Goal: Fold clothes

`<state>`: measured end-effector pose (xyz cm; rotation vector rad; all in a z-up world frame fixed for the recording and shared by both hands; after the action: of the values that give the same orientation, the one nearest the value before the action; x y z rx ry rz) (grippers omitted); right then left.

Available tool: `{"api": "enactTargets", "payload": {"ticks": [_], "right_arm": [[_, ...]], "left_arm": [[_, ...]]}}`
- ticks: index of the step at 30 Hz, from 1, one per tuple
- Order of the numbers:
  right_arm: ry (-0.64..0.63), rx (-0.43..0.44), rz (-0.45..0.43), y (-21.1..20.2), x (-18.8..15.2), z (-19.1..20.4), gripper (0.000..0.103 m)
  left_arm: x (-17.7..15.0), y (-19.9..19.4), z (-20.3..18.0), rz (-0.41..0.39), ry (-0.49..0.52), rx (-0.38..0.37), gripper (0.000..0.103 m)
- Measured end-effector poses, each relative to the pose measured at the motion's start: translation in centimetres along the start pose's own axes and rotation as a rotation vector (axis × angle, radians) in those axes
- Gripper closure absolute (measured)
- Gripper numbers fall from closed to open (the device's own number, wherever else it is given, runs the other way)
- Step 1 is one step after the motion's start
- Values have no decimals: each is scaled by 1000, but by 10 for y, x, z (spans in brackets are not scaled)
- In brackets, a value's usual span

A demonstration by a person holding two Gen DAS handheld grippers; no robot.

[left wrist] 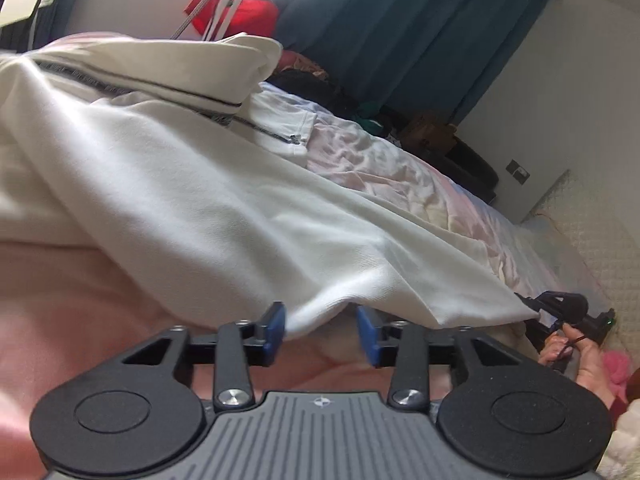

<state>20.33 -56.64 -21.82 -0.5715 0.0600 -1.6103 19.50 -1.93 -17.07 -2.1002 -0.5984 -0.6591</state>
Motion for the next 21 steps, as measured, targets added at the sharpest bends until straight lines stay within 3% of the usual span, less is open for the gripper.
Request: {"api": "enactTargets", "payload": {"ticks": [3,6,9,11,14,16,19,21], "right_arm": [[-9,-11,2,1,4,-2,98],[-14,-20,2,0,6,-4,98],[-13,-24,1,-1,7,-6,98],[-8,-22,0,-2,7,-6,98],[6,-23,-10,-3,7,-7,98],[9,-26,-18,-3,7,-6,98],[19,-17,-24,-5,9,-5,98],[24,-13,-27,-6,11,-4,98]], "left_arm": [[5,-34,40,-22,-213,21,30],[17,-60,108,-96,-562,89,28],[26,-86,180,-261,-943,146,31],[32,-105,216,-406,-1093,164,31],[42,-114,241,-517,-1195,112,33],[54,-115,243,-515,-1139,126,63],[72,-125,239,-502,-1013,177,92],[84,-141,237,-508,-930,220,94]]}}
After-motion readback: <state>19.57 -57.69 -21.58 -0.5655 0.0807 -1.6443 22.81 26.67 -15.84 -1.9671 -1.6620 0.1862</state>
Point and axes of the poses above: each gripper's, at about its wrist camera, not at the fingertips, and y roughly the way its jaws point, z to its left, x to its top, the point moved 10 cm from there along y, roughly the way its jaws point, and after that the axes turned 1 degree about x, right-handed, at the moved point
